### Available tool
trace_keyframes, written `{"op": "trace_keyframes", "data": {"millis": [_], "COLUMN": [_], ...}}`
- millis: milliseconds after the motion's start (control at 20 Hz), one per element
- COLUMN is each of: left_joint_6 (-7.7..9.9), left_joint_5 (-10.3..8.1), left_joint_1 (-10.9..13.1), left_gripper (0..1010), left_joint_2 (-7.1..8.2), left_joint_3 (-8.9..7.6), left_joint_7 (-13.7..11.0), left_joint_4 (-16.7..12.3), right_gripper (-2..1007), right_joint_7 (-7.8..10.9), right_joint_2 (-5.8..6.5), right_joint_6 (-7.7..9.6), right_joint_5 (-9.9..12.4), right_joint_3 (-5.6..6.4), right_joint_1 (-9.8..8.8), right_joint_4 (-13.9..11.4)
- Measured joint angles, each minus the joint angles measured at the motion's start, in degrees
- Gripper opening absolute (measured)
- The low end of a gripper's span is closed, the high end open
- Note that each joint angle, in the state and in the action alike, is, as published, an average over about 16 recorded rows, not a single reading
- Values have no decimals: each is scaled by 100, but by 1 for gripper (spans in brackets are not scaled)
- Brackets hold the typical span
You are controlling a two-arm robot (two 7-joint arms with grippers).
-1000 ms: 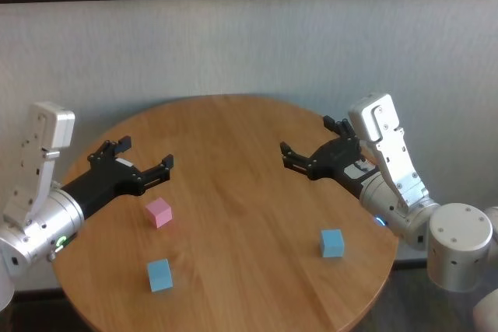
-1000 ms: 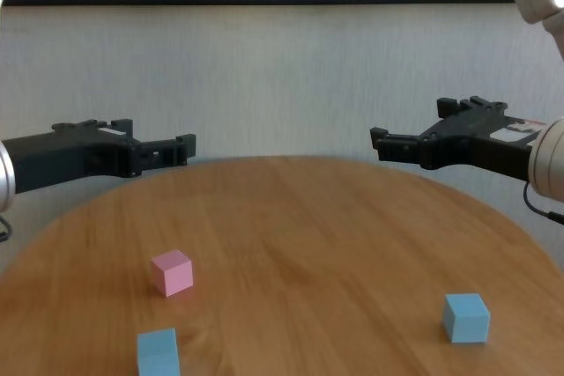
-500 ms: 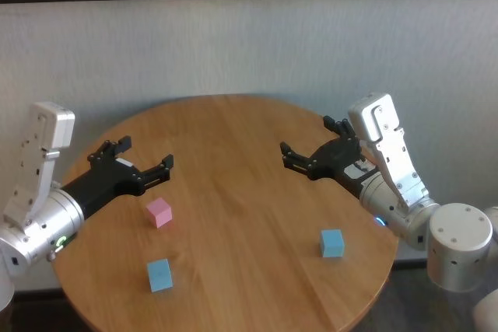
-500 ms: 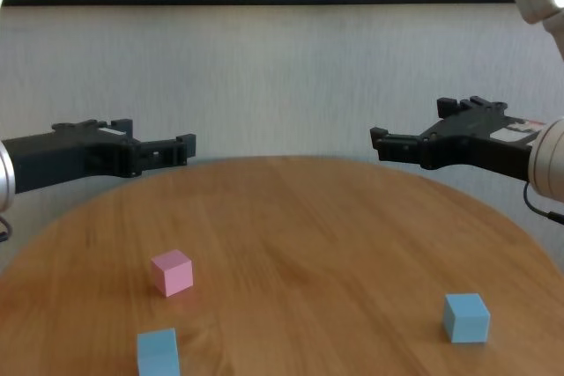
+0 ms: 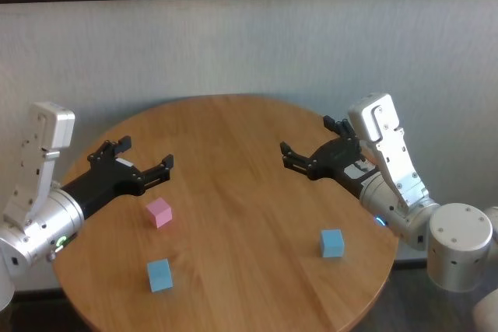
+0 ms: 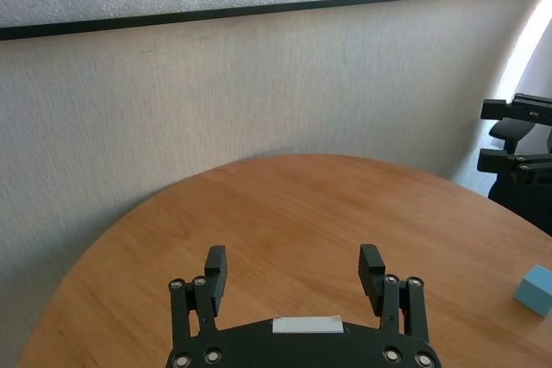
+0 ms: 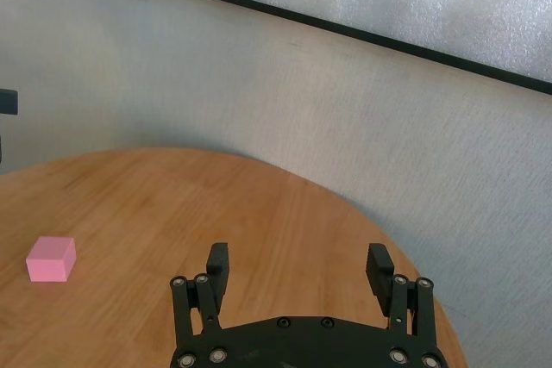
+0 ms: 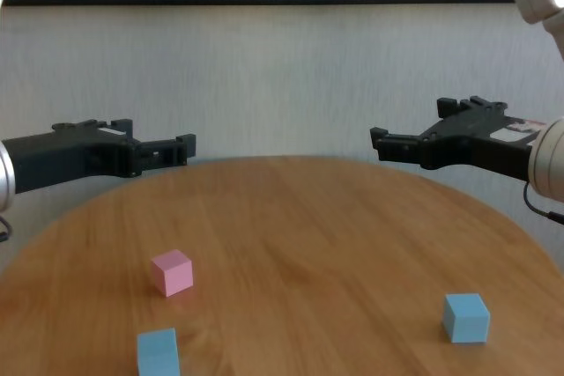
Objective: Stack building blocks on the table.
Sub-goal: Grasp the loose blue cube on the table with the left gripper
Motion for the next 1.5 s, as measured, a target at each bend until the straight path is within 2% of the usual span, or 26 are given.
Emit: {"op": "trace_keyframes", "data": {"millis": [650,950,1250,1500], "left_joint_6": [0,11,89,242], "left_joint_5": [0,-14,-117,-309], "left_joint_1": [0,15,80,177], "left_gripper": [1002,1002,1002,1002], "left_joint_2": [0,34,154,389], "left_joint_3": [0,-27,-104,-146], "left_joint_7": [-4,-97,-394,-849], "left_joint_4": [0,-20,-113,-255], "right_gripper": [1005,1005,1005,1005], "right_joint_7": [0,0,0,0], "right_joint_2": [0,0,0,0], "right_joint_6": [0,0,0,0], "right_joint_5": [0,0,0,0], "right_joint_3": [0,0,0,0], "right_joint_1": [0,0,0,0], "right_joint_4": [0,0,0,0]}}
